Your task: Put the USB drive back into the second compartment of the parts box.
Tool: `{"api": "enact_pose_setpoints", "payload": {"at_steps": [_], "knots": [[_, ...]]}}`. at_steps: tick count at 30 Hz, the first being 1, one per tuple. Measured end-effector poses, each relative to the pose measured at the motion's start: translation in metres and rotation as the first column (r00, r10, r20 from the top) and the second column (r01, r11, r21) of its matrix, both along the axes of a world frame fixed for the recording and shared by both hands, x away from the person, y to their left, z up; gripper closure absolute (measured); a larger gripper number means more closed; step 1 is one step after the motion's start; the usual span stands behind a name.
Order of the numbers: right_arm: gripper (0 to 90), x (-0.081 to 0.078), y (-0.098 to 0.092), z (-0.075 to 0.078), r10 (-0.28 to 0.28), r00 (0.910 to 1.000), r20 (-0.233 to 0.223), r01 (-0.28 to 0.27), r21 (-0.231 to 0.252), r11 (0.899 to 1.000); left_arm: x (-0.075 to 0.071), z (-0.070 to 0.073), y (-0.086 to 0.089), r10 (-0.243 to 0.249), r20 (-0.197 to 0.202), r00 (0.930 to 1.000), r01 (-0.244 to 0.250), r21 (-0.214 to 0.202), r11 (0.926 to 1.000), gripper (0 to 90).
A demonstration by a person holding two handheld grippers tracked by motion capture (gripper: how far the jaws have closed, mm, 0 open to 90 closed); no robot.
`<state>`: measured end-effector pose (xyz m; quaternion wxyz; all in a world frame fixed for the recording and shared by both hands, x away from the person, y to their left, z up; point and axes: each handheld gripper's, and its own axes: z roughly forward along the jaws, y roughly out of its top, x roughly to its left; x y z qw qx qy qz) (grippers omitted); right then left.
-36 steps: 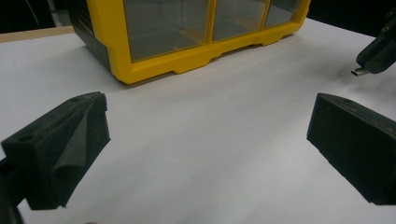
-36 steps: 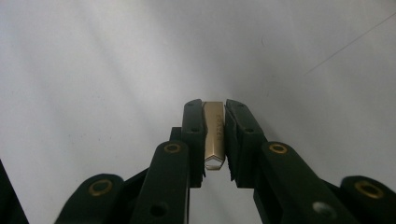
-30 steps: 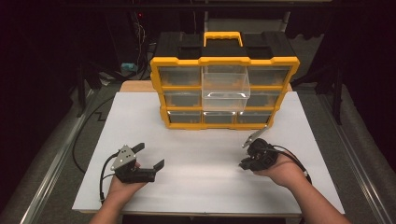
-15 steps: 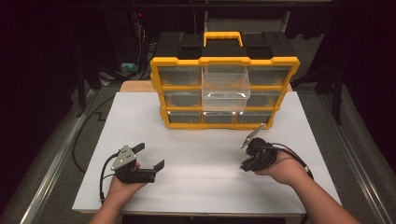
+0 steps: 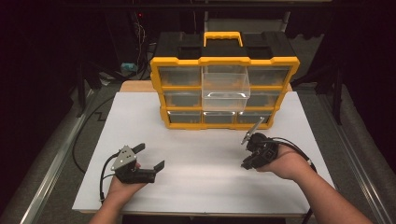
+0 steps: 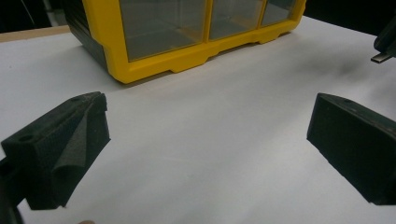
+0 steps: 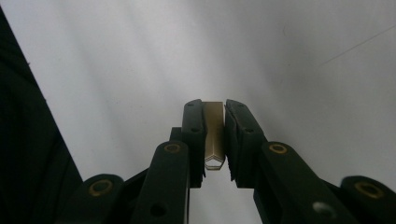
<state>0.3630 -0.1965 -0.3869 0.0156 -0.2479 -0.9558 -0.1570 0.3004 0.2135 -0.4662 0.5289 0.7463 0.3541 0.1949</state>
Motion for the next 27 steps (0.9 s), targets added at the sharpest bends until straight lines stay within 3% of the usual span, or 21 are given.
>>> {"api": "enact_pose_setpoints", "payload": {"at_steps": [16, 27], "knots": [[80.1, 0.003, -0.001, 0.046, 0.048, 0.9988, -0.002, -0.048, -0.024, 0.999, 0.0, -0.001, -0.001, -0.007, -0.003, 1.0, 0.007, 0.005, 1.0, 0.0], [80.1, 0.007, -0.003, 0.069, 0.067, 0.9977, 0.004, -0.067, -0.047, 0.997, 0.0, -0.001, -0.002, -0.014, -0.002, 0.9999, 0.014, 0.012, 0.9998, 0.0]]}}
